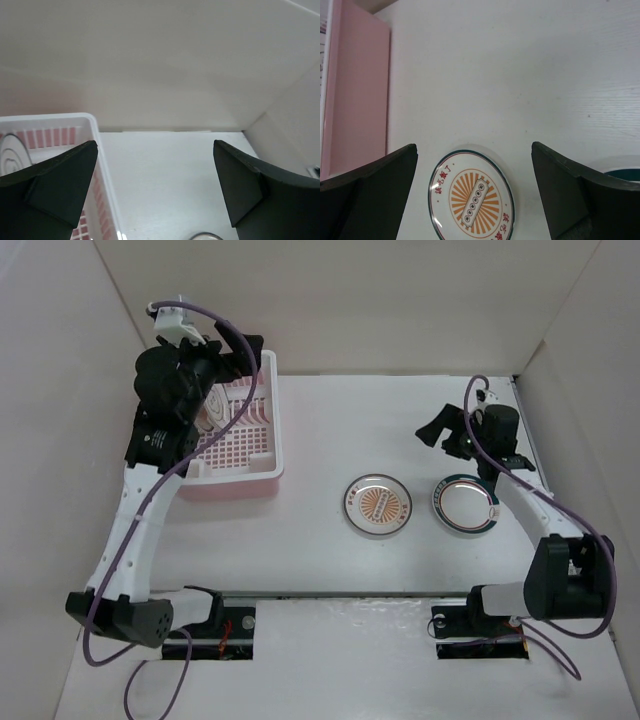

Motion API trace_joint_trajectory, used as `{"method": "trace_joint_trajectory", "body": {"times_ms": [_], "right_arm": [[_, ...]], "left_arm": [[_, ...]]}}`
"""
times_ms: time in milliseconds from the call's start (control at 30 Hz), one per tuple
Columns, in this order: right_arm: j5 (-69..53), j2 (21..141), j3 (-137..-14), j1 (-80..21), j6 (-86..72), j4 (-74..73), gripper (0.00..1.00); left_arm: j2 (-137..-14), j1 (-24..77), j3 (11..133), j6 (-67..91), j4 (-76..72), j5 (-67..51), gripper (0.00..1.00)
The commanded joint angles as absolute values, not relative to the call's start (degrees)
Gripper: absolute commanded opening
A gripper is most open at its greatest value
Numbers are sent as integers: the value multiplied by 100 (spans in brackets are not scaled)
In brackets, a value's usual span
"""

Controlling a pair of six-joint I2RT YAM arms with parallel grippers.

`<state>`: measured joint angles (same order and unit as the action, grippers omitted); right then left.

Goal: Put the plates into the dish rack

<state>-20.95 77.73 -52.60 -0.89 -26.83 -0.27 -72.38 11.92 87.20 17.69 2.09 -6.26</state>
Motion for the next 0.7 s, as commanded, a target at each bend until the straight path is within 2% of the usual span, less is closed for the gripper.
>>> {"method": "trace_joint_trajectory", "body": {"times_ms": [0,133,533,667], "right_arm": [[-1661,7479,-5300,-9,-2427,-421,100],[-2161,7532,-5151,-9,-2276,-483,100],[-3215,8911,-5281,-377,-1362,-483,81],[-3322,9237,-5492,-693,-1134,-694,81]], "left_arm": [[-7041,1441,8665,2137,270,-1028,100],[-6988,1547,8833,2083,413,-1195,100],[-7435,1547,8903,1978,501,-1889,100],[-7436,1547,8903,1925,501,-1942,100]]}}
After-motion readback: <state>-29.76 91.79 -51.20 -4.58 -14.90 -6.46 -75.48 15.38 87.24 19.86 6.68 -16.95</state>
